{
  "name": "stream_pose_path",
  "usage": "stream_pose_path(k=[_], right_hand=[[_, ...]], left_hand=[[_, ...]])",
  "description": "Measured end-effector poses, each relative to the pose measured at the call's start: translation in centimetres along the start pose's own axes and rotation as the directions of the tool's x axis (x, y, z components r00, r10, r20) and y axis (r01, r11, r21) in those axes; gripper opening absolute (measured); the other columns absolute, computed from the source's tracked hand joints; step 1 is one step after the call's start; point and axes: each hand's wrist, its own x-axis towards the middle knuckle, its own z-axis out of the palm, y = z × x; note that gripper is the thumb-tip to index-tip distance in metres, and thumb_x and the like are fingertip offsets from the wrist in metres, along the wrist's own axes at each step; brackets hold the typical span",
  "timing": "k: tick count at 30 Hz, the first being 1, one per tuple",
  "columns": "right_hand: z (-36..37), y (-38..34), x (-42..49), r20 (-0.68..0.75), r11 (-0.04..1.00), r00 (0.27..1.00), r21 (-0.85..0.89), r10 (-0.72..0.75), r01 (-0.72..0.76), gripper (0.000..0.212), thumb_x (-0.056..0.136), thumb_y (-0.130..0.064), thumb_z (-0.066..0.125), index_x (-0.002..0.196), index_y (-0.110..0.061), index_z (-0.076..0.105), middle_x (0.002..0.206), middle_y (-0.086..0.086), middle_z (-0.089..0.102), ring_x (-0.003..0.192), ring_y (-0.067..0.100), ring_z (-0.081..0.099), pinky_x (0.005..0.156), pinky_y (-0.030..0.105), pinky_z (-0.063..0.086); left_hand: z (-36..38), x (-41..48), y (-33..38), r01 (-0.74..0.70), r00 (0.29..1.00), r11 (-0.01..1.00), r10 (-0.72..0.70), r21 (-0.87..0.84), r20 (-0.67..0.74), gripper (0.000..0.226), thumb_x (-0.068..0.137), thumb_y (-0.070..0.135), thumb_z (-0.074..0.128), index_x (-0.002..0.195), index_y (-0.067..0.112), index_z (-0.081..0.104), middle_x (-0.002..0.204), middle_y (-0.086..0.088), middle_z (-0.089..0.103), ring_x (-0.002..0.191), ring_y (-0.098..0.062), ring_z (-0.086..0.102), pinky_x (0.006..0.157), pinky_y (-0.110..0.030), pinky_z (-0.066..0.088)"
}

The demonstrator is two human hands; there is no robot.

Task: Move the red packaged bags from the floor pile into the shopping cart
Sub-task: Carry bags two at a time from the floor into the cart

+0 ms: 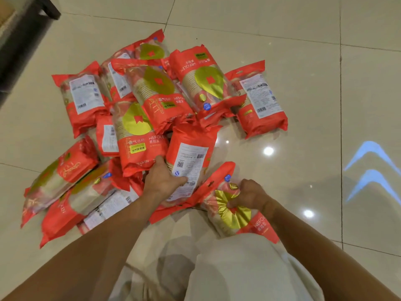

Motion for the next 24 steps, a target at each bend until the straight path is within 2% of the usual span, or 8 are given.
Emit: stream_pose_path(k=[4,7,9,12,14,16,20,24], right_hand=[[-2.2,-1.4,-5.1,-0.15,0.999,0.987,-0.013,-0.052,0.05,0.072,0.064,-0.045,0.088,0.115,-0.008,0.053,0.113,0.01,0.057,0.104,0.029,0.054,0.079,0.032,0.039],[-7.0,-3.9,-10.8,-0.28,0.97,0.959,0.216,-0.048,0.112,0.064,0.061,-0.033,0.089,0.105,-0.014,0.047,0.103,0.006,0.06,0.095,0.028,0.058,0.07,0.033,0.043],[-11.6,-6.6,-15.8,-0.347,0.909,0.938,0.388,-0.01,0.153,0.061,0.061,-0.025,0.091,0.102,-0.018,0.046,0.091,-0.004,0.062,0.082,0.017,0.062,0.062,0.029,0.045],[-20.1,-12.0,-25.5,-0.442,0.821,0.897,0.503,-0.025,0.271,0.063,0.066,-0.02,0.091,0.107,-0.023,0.044,0.087,-0.018,0.057,0.074,-0.002,0.055,0.059,0.019,0.041],[-25.8,-15.9,-32.5,-0.497,0.78,0.867,0.531,-0.029,0.33,0.062,0.067,-0.023,0.091,0.108,-0.017,0.044,0.089,-0.012,0.059,0.077,0.003,0.058,0.062,0.026,0.046],[-31.3,-19.8,-40.1,-0.556,0.743,0.831,0.549,-0.017,0.382,0.065,0.065,-0.027,0.093,0.108,-0.016,0.045,0.091,-0.009,0.059,0.079,0.007,0.06,0.066,0.032,0.05],[-41.0,-26.6,-55.5,-0.646,0.65,0.762,0.56,-0.045,0.514,0.066,0.064,-0.024,0.094,0.109,-0.02,0.046,0.091,-0.015,0.058,0.077,-0.006,0.055,0.059,0.012,0.041],[-47.8,-31.8,-67.7,-0.741,0.582,0.665,0.502,-0.091,0.64,0.063,0.063,-0.022,0.095,0.104,-0.023,0.047,0.086,-0.012,0.059,0.066,-0.009,0.057,0.057,0.009,0.041]], left_hand=[[-4.2,-3.3,0.6,-0.011,0.995,0.997,0.004,-0.07,-0.099,0.076,0.062,0.024,0.091,0.12,0.011,0.045,0.11,-0.006,0.069,0.098,-0.029,0.067,0.085,-0.039,0.053],[-10.9,-7.2,2.4,-0.001,0.983,0.981,-0.034,-0.195,-0.179,0.081,0.063,0.02,0.092,0.128,0.011,0.045,0.111,0.0,0.067,0.098,-0.023,0.066,0.088,-0.036,0.052],[-16.3,-10.3,4.3,0.008,0.977,0.968,-0.062,-0.252,-0.206,0.079,0.063,0.02,0.093,0.126,0.012,0.045,0.112,0.0,0.067,0.097,-0.022,0.066,0.087,-0.036,0.051],[-25.6,-16.6,8.7,-0.01,0.973,0.94,-0.07,-0.342,-0.221,0.07,0.068,0.015,0.092,0.12,0.014,0.046,0.101,0.005,0.066,0.085,-0.016,0.063,0.074,-0.029,0.048],[-32.1,-21.4,11.9,-0.032,0.973,0.916,-0.062,-0.399,-0.221,0.066,0.068,0.016,0.093,0.115,0.015,0.047,0.096,0.011,0.064,0.085,-0.011,0.064,0.069,-0.025,0.048],[-39.0,-26.3,15.2,-0.072,0.971,0.894,-0.038,-0.443,-0.234,0.067,0.063,0.02,0.096,0.111,0.019,0.049,0.098,0.009,0.067,0.089,-0.013,0.067,0.075,-0.034,0.053],[-52.5,-36.1,21.1,-0.168,0.969,0.812,0.032,-0.559,-0.246,0.071,0.064,0.012,0.095,0.12,0.015,0.052,0.107,0.001,0.074,0.096,-0.018,0.073,0.078,-0.034,0.057],[-64.0,-44.3,25.7,-0.312,0.932,0.746,0.12,-0.589,-0.342,0.083,0.053,0.034,0.093,0.125,0.022,0.054,0.111,0.002,0.074,0.097,-0.017,0.073,0.086,-0.046,0.057]])
